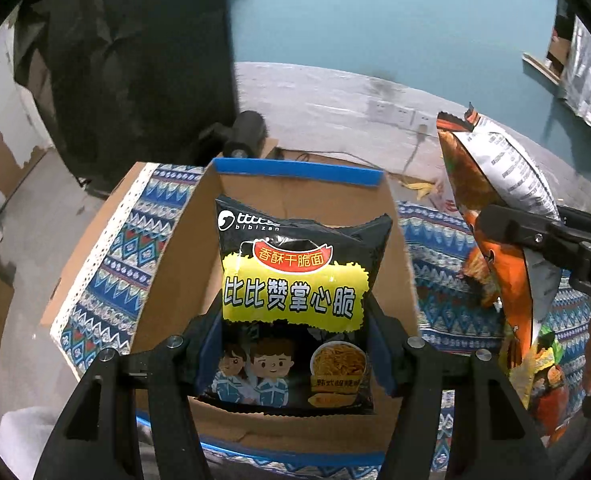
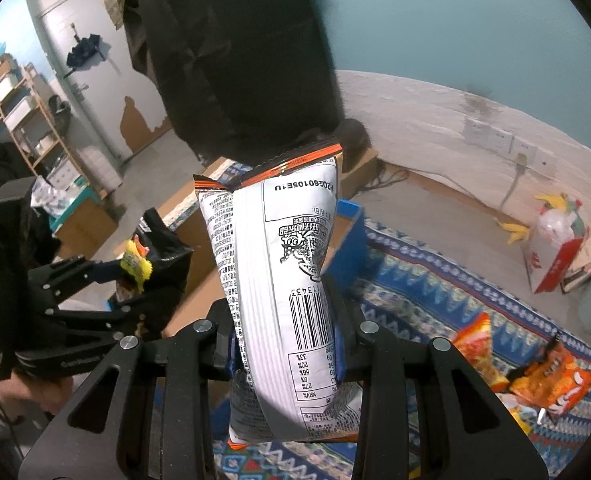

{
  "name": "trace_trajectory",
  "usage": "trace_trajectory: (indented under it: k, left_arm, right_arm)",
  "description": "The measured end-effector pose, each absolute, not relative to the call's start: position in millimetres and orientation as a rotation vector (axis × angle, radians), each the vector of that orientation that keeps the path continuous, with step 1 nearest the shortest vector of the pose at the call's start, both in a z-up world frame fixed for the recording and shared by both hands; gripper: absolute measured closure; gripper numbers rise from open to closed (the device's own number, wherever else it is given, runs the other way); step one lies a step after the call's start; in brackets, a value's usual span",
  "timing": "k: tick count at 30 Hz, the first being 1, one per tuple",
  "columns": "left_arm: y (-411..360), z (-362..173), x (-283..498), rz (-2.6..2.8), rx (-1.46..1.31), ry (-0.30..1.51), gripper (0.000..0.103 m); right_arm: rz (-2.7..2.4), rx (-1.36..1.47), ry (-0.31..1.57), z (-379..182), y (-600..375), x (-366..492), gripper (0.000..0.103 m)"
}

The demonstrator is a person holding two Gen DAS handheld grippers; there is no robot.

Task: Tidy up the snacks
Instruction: 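Carry both bags to the cardboard box and release the black-yellow bag from left tool, then release the white chip bag into the box with the right tool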

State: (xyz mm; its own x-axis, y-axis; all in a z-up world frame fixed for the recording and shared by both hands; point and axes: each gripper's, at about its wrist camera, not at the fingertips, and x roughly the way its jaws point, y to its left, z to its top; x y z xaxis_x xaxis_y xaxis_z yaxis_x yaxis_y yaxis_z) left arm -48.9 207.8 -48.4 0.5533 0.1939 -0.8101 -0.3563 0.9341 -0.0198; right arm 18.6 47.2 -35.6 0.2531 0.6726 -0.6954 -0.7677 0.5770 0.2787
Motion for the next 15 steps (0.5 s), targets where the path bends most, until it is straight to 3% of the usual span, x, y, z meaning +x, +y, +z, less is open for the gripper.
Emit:
trace_trajectory:
  k: [8,15]
  left_arm:
    - [228.0,-62.2,-49.6,0.4,-0.213,0.975,0.04]
    - [232.2,-64.0,-51.1,0.449,-0.199,1.001,0.03]
  right_arm:
    - [0.998,-0.154,0.903,-39.8,80.9,14.9,0.07]
    - [1.004,-0.183,0.925,-45.0,101.9,11.4,0.07]
